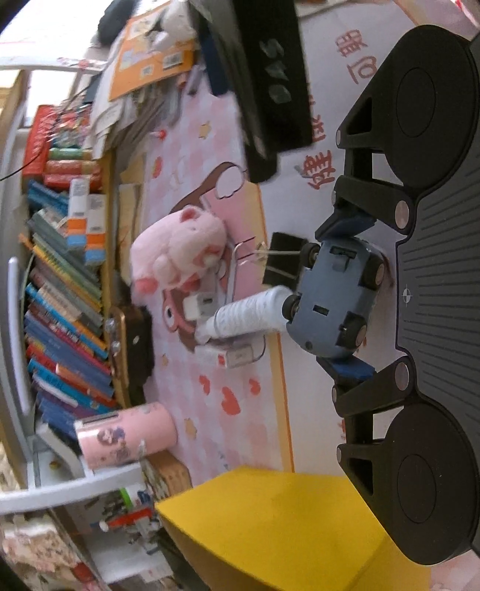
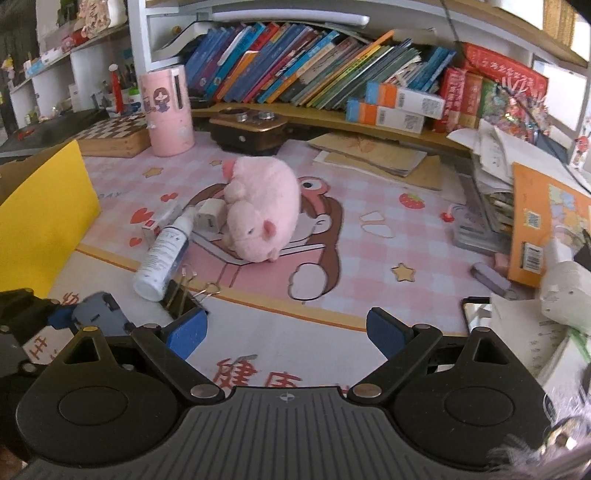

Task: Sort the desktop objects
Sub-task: 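Move the left gripper to the grey toy car and grasp it, then lift the grey toy car with the left gripper while the right grasps the black binder clip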

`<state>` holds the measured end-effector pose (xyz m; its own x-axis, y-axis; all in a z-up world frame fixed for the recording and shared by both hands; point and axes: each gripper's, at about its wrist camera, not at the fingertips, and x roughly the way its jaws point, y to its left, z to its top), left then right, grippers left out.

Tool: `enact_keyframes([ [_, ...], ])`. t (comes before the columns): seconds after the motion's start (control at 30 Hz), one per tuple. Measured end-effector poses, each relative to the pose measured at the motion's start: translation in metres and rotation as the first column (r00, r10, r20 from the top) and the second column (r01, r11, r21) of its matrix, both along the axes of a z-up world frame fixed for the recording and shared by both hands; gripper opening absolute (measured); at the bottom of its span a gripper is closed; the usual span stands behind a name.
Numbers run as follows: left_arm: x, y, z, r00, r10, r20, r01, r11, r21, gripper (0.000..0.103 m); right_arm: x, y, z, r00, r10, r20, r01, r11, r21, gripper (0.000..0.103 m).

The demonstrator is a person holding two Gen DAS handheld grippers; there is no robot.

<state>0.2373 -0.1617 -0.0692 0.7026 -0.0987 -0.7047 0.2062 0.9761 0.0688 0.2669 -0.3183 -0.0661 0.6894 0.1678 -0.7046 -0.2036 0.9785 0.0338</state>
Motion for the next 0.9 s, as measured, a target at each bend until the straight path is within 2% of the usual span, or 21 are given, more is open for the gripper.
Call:
enact_keyframes([
  [0.2,-0.019,0.023,0.02,0.997,0.077,0.026,-0.075,0.996,-0.053,0.063,0.013,0.019,-0.011,0.993,0.087,-0.074,-0.084,0.996,0.043,0.093],
  [0.47,-0.037,0.042,0.031,0.984,0.167,0.057,-0.165,0.985,-0.042,0.063,0.022,0.043,-0.019,0.976,0.201,-0.083,-0.195,0.978,0.067,0.091],
  [0.67,-0.045,0.05,0.034,0.976,0.211,0.061,-0.208,0.977,-0.046,0.063,0.025,0.058,-0.03,0.959,0.27,-0.084,-0.267,0.963,0.045,0.089],
  [0.83,-0.05,0.053,0.035,0.972,0.226,0.061,-0.224,0.974,-0.045,0.063,0.03,0.068,-0.038,0.951,0.303,-0.062,-0.302,0.953,0.016,0.081],
  [0.9,-0.052,0.053,0.036,0.971,0.229,0.064,-0.226,0.973,-0.046,0.063,0.034,0.069,-0.04,0.954,0.295,-0.046,-0.296,0.955,-0.005,0.07],
])
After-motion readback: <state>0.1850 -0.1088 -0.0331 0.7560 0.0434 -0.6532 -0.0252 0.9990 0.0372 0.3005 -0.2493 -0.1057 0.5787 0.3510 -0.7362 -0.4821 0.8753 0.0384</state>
